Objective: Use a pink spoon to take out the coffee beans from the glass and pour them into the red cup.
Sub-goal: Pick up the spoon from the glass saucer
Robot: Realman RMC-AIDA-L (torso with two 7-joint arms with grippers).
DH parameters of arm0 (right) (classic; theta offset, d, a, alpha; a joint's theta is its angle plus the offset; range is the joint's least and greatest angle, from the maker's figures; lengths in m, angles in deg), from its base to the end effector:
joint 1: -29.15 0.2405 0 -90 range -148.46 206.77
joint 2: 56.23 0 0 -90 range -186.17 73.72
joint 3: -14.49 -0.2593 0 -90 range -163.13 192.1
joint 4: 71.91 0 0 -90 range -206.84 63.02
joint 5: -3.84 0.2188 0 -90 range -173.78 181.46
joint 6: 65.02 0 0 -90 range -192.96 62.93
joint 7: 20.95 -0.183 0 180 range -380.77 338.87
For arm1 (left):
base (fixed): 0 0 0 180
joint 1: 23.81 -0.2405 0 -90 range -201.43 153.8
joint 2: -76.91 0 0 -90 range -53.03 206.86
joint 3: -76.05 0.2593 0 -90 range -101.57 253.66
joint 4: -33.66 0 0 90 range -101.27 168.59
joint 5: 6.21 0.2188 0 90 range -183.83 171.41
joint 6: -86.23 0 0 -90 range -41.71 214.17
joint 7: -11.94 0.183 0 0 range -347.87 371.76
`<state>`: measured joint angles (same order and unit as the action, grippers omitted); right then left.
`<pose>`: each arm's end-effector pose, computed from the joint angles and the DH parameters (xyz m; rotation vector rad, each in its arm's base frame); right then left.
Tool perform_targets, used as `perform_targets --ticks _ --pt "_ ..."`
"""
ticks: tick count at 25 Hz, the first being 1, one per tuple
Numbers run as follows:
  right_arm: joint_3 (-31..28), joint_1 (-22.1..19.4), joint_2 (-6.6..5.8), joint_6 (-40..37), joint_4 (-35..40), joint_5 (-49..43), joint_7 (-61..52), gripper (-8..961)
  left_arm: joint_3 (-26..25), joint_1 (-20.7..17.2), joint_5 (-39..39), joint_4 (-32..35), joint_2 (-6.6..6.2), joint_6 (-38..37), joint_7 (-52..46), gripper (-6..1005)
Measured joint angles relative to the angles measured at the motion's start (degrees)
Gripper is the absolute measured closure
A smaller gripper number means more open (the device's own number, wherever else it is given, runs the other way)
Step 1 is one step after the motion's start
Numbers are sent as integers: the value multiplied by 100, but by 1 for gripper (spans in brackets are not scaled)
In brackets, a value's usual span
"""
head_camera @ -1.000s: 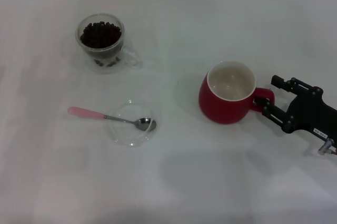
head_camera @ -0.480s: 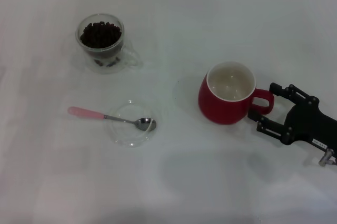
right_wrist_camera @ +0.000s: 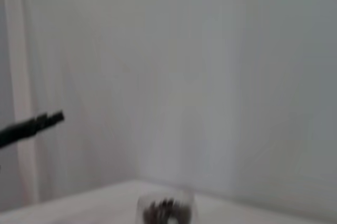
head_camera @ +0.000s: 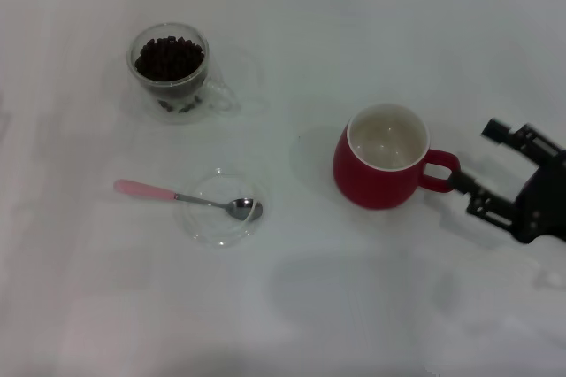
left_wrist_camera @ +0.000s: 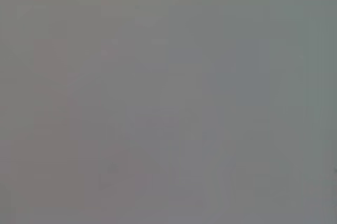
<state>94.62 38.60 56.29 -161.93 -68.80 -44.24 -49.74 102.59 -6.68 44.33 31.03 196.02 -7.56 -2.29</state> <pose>0.3424 0.2122 -0.0337 -2.2178 0.4664 0.9537 -0.3572 0.2918 0.0395 -1.3482 -0.3998 -0.8508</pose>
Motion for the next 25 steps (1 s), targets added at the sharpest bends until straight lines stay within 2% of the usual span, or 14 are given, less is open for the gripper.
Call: perform_targets --ticks 5,10,18,22,24,25 --pt "-577 -64 -76 -733 -5 3 -8 108 13 -4 37 -60 18 -32 -224 109" --pt "-1144 -67 -90 -1125 47 7 -273 108 174 -41 167 -241 29 -206 -1161 110" --pt "-1732 -17 -76 -1083 68 10 -489 107 715 -150 237 -232 -1 -355 -3421 113" --pt "-2222 96 -144 -874 196 16 -636 107 798 -283 255 -265 12 -332 -4320 114" --pt "-2416 111 -178 -625 374 19 -767 107 983 -308 292 -306 22 -295 -4666 114" --pt "-2465 113 -191 -498 497 18 -839 107 1234 -289 308 -373 22 -180 -4999 114"
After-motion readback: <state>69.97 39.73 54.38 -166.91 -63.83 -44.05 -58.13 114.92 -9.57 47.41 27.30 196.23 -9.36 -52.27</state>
